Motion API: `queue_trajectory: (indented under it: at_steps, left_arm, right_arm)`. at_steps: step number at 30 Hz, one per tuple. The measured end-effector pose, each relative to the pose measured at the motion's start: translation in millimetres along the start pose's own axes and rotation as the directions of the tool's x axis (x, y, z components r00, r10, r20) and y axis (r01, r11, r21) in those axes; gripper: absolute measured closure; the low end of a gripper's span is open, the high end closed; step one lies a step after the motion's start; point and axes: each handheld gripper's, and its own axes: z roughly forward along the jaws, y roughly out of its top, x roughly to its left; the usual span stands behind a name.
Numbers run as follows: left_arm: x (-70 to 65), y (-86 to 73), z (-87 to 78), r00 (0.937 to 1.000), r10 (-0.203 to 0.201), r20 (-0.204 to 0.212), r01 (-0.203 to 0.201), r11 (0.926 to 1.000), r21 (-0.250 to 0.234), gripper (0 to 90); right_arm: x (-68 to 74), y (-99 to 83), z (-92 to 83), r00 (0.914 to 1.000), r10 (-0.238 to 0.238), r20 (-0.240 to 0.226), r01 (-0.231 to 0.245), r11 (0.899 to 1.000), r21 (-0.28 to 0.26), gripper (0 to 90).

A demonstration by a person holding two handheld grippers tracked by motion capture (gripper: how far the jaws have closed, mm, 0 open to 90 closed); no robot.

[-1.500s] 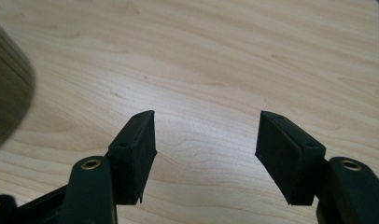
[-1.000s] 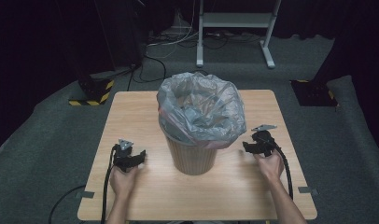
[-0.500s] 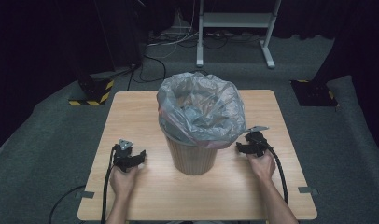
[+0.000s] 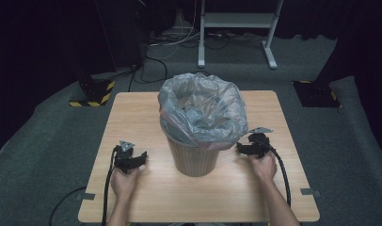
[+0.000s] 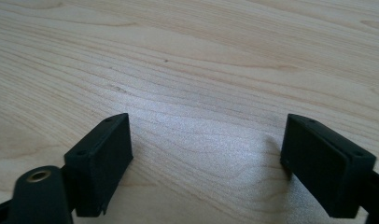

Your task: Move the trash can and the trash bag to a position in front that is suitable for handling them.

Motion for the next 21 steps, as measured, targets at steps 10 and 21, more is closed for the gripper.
queue_trajectory:
  at_steps: [10, 21]
  left_arm:
    - [-0.1, 0.0, -0.1, 1.0000, 0.000, 0.000, 0.000, 1.0000, 0.000, 30.6]
    - [-0.1, 0.0, -0.1, 1.0000, 0.001, -0.001, -0.001, 1.0000, 0.000, 30.5]
  right_arm:
    - [3.5, 0.2, 4.6, 0.9986, 0.033, 0.042, -0.032, 0.999, -0.024, 11.5]
    - [3.9, 0.3, 4.7, 0.9982, 0.037, 0.046, -0.036, 0.999, -0.025, 11.5]
